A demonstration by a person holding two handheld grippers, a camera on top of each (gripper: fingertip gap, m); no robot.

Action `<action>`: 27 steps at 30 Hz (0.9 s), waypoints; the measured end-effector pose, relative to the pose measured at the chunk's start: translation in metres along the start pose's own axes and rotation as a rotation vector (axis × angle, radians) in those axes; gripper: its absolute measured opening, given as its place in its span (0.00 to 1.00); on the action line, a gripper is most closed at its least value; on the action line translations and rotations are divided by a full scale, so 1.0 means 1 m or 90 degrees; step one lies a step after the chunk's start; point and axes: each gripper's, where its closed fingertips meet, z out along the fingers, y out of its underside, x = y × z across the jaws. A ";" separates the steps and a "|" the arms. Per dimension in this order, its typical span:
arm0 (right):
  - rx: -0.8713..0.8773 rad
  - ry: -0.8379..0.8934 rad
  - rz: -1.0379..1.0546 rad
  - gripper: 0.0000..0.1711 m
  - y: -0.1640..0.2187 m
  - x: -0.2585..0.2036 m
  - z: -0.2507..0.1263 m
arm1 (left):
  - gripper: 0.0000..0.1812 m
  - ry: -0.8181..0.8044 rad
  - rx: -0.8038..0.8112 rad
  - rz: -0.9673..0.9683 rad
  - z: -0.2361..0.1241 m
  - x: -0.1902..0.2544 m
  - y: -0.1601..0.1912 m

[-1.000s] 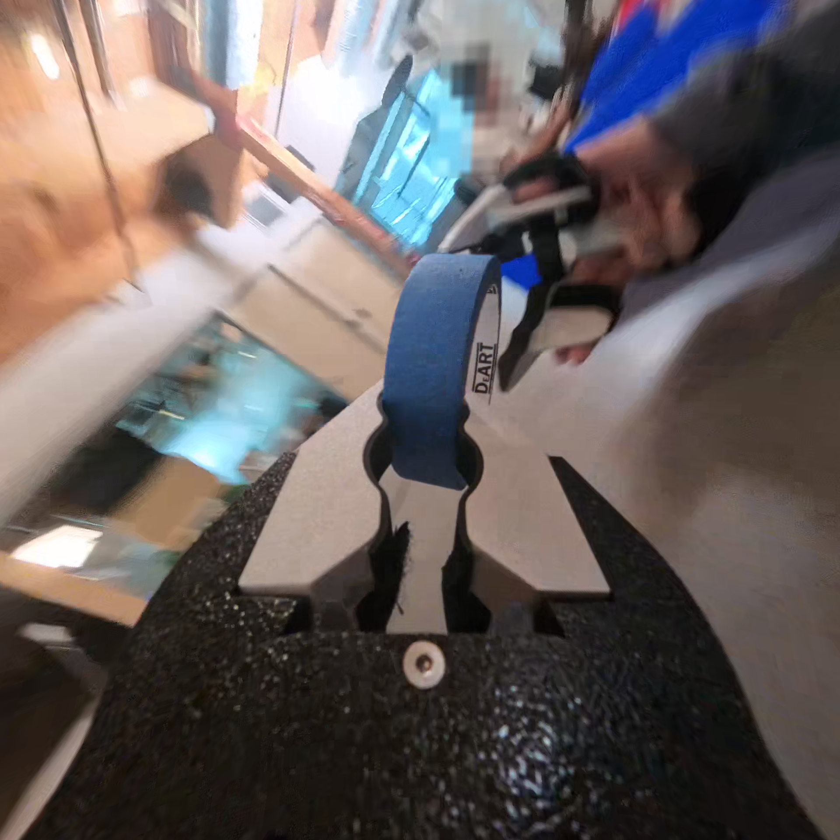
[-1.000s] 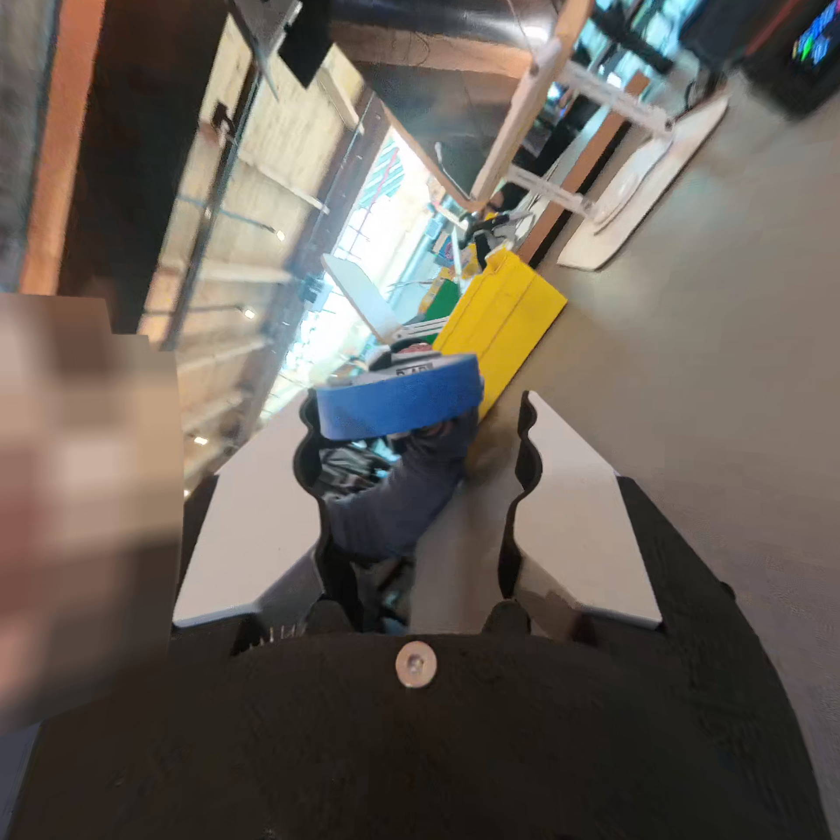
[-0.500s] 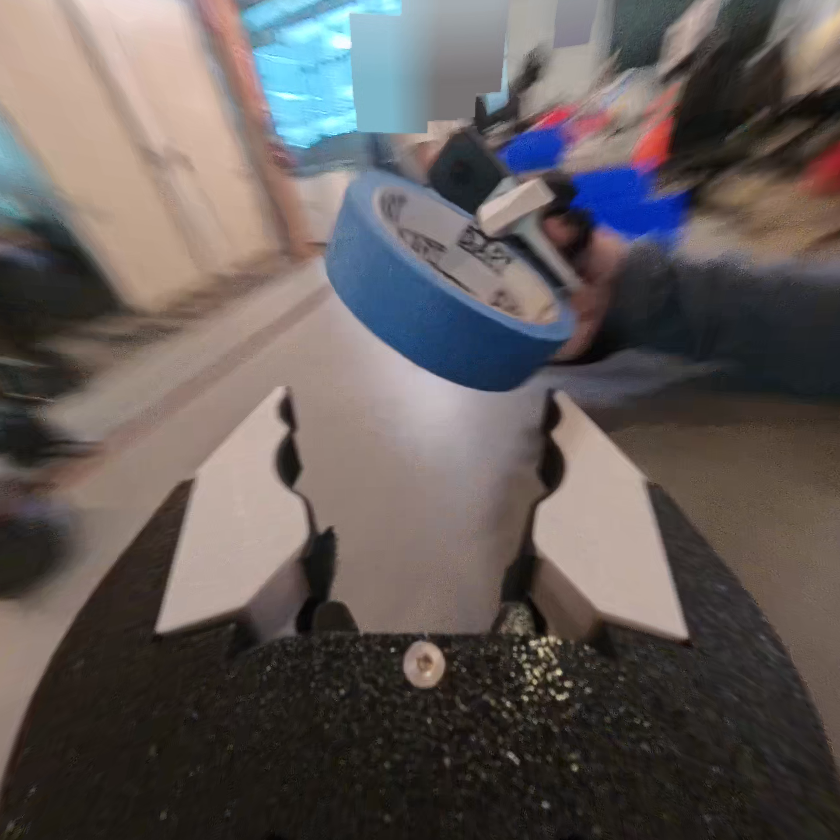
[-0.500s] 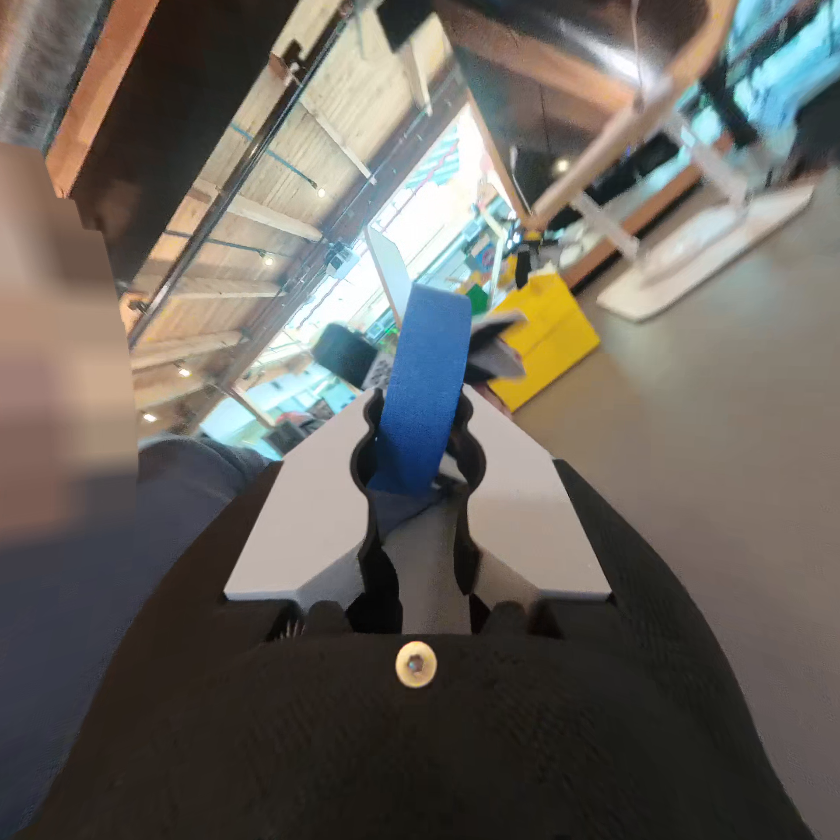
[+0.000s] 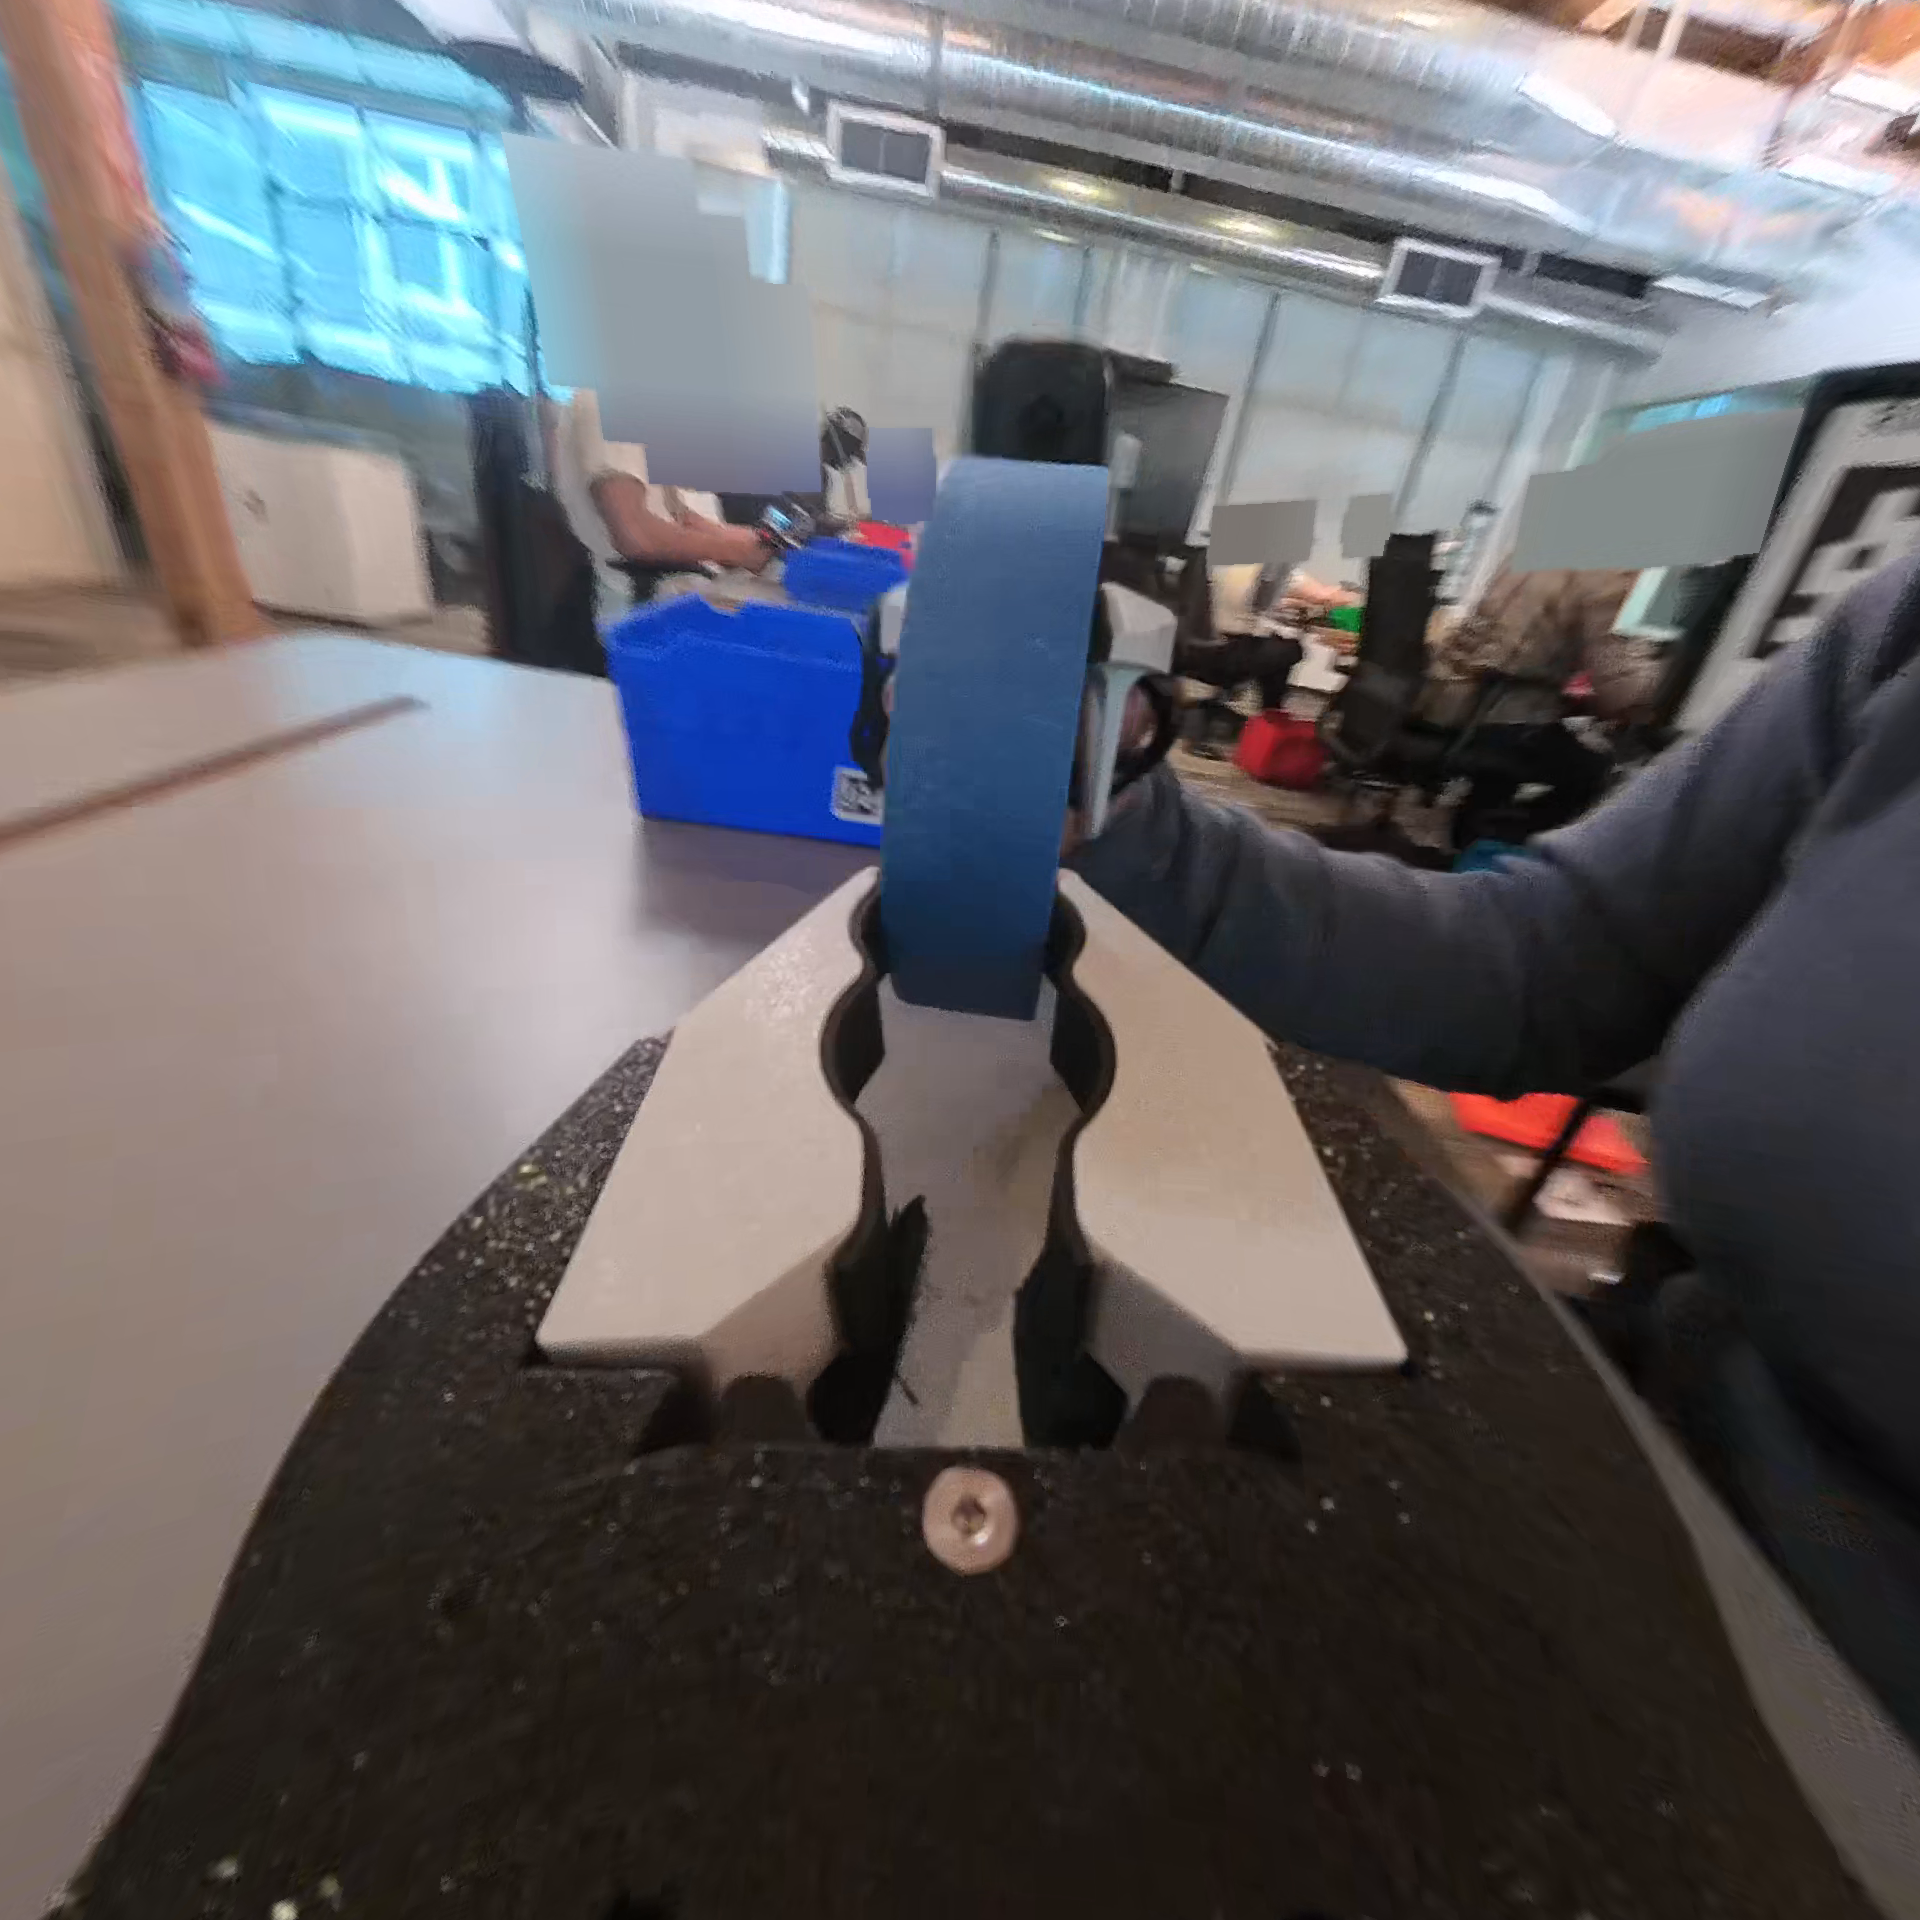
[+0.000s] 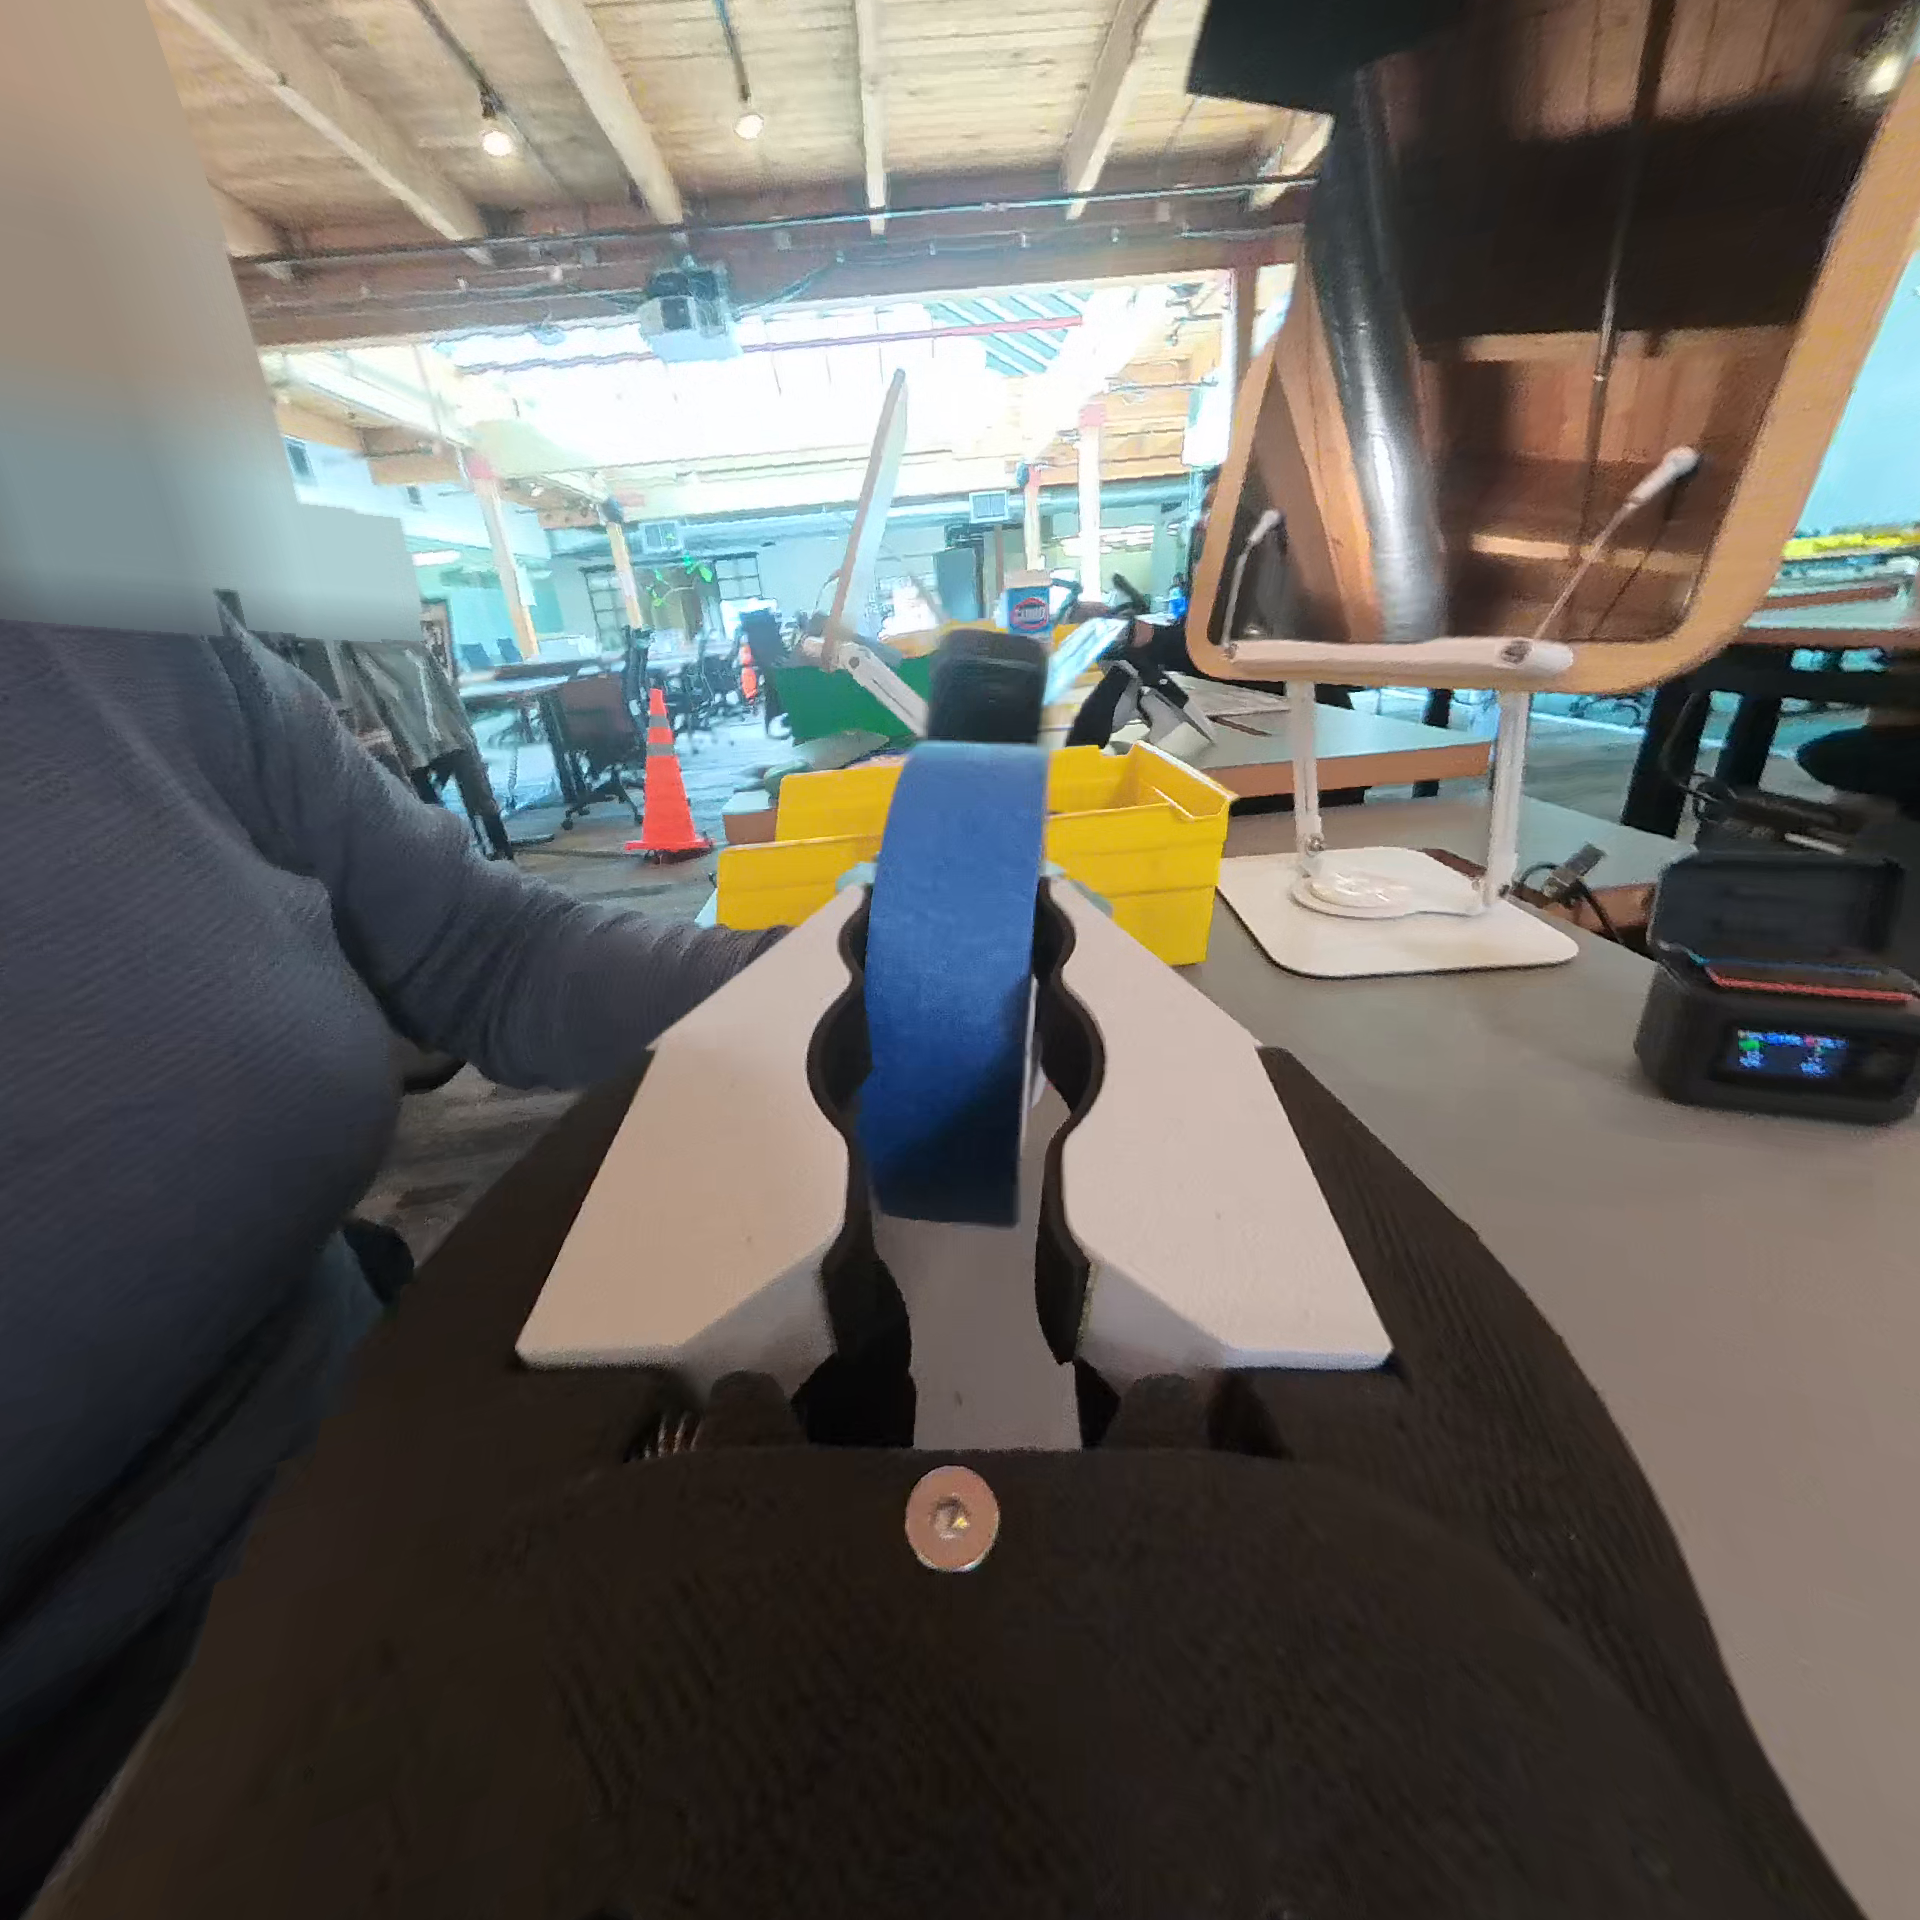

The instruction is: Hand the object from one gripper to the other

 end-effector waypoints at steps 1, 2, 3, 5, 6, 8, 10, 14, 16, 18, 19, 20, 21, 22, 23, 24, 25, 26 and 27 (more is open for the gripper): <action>0.006 0.018 0.035 0.16 -0.001 0.006 0.000 | 0.14 -0.041 0.013 0.048 -0.003 -0.005 -0.007; 0.009 0.033 0.088 0.21 -0.001 0.014 -0.001 | 0.14 -0.098 0.017 0.122 -0.007 -0.013 -0.012; 0.014 0.051 0.158 0.34 0.000 0.024 -0.004 | 0.14 -0.155 0.007 0.211 -0.012 -0.019 -0.016; 0.017 0.059 0.318 0.48 0.008 0.040 -0.009 | 0.14 -0.258 -0.045 0.399 -0.020 -0.027 -0.018; 0.037 0.029 0.398 0.52 0.008 0.040 -0.011 | 0.14 -0.304 -0.076 0.494 -0.021 -0.031 -0.018; 0.101 -0.007 0.560 0.52 0.008 0.050 -0.014 | 0.14 -0.367 -0.152 0.665 -0.019 -0.035 -0.011; 0.107 0.011 0.664 0.50 0.025 0.063 -0.017 | 0.14 -0.389 -0.242 0.831 -0.013 -0.036 0.004; 0.055 0.066 0.693 0.43 0.045 0.071 -0.026 | 0.14 -0.389 -0.341 1.105 0.000 -0.031 0.024; -0.009 0.113 0.662 0.46 0.057 0.071 -0.030 | 0.14 -0.417 -0.334 1.147 0.001 -0.031 0.018; -0.070 0.114 0.639 0.46 0.066 0.063 -0.030 | 0.14 -0.446 -0.325 1.143 -0.004 -0.034 0.009; -0.069 0.073 0.647 0.45 0.062 0.054 -0.026 | 0.14 -0.451 -0.322 1.138 -0.007 -0.035 0.006; -0.063 0.036 0.651 0.39 0.059 0.047 -0.022 | 0.14 -0.448 -0.323 1.132 -0.009 -0.035 0.007; -0.067 0.021 0.644 0.29 0.059 0.044 -0.019 | 0.14 -0.440 -0.321 1.121 -0.010 -0.036 0.008; -0.072 0.020 0.634 0.21 0.061 0.044 -0.017 | 0.14 -0.439 -0.314 1.104 -0.011 -0.036 0.009; -0.066 0.019 0.628 0.21 0.060 0.045 -0.016 | 0.15 -0.439 -0.304 1.087 -0.012 -0.036 0.008; -0.057 0.014 0.620 0.20 0.058 0.045 -0.015 | 0.15 -0.437 -0.291 1.072 -0.012 -0.036 0.007; -0.045 0.011 0.602 0.20 0.054 0.046 -0.014 | 0.17 -0.428 -0.274 1.045 -0.011 -0.034 0.007; -0.033 0.012 0.576 0.20 0.050 0.048 -0.014 | 0.18 -0.414 -0.258 0.996 -0.010 -0.034 0.009; -0.026 0.019 0.546 0.19 0.047 0.049 -0.014 | 0.23 -0.400 -0.243 0.937 -0.008 -0.035 0.010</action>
